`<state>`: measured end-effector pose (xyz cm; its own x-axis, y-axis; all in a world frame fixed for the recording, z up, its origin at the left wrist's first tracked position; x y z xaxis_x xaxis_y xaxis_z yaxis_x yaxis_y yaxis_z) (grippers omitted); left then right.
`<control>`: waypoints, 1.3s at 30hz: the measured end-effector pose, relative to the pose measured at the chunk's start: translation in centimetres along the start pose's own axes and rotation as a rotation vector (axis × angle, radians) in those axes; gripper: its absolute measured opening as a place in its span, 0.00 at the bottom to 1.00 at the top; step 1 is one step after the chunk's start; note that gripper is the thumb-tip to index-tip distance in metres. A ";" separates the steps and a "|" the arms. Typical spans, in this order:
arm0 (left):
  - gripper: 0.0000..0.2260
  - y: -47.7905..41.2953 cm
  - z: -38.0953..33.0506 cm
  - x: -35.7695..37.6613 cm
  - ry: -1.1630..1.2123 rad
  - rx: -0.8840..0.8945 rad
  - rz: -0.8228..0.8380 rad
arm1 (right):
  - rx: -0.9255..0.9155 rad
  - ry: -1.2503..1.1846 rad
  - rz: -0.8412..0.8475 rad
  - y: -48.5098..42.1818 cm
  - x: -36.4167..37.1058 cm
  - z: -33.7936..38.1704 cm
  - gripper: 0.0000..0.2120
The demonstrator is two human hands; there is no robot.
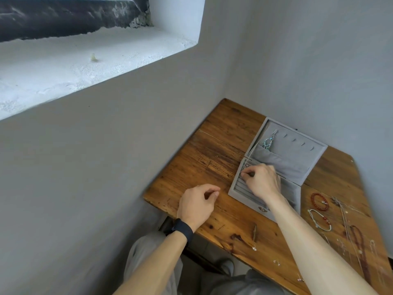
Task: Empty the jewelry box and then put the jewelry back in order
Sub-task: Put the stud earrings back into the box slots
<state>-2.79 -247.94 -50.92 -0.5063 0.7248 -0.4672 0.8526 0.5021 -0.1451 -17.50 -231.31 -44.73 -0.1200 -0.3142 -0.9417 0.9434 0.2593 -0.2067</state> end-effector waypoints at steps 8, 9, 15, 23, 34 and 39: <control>0.06 0.1 -0.1 -0.2 -0.001 -0.005 0.002 | 0.073 0.069 -0.069 0.2 0.0 0.6 0.06; 0.06 0.1 -0.2 -0.3 0.001 -0.003 0.002 | 0.054 0.092 -0.077 0.4 0.1 0.7 0.07; 0.05 0.2 -0.4 -0.5 -0.001 -0.013 -0.006 | -0.032 0.095 -0.113 1.0 0.0 0.6 0.10; 0.04 -0.7 -0.8 -0.5 0.081 -0.072 0.061 | 0.012 0.034 -0.230 6.5 -2.7 -6.2 0.19; 0.03 -6.0 -9.0 4.9 -0.061 0.136 0.305 | 0.074 0.057 0.059 10.0 0.8 -9.4 0.33; 0.03 -8.3 -9.6 8.7 -0.330 0.086 0.447 | 0.074 0.028 0.038 10.0 0.7 -9.3 0.34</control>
<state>-15.52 -241.23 -45.42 -0.0379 0.6655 -0.7455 0.9894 0.1296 0.0654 -10.97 -220.46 -49.92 -0.0915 -0.2791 -0.9559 0.9676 0.2019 -0.1515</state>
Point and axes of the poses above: each hand's wrist, its own y-axis away from the middle knuckle, its own x-axis out of the palm, z = x × y, the point moved 7 cm from there along -y, towards the middle knuckle, and after that the axes turned 7 degrees about -z, right-handed, at the moved point
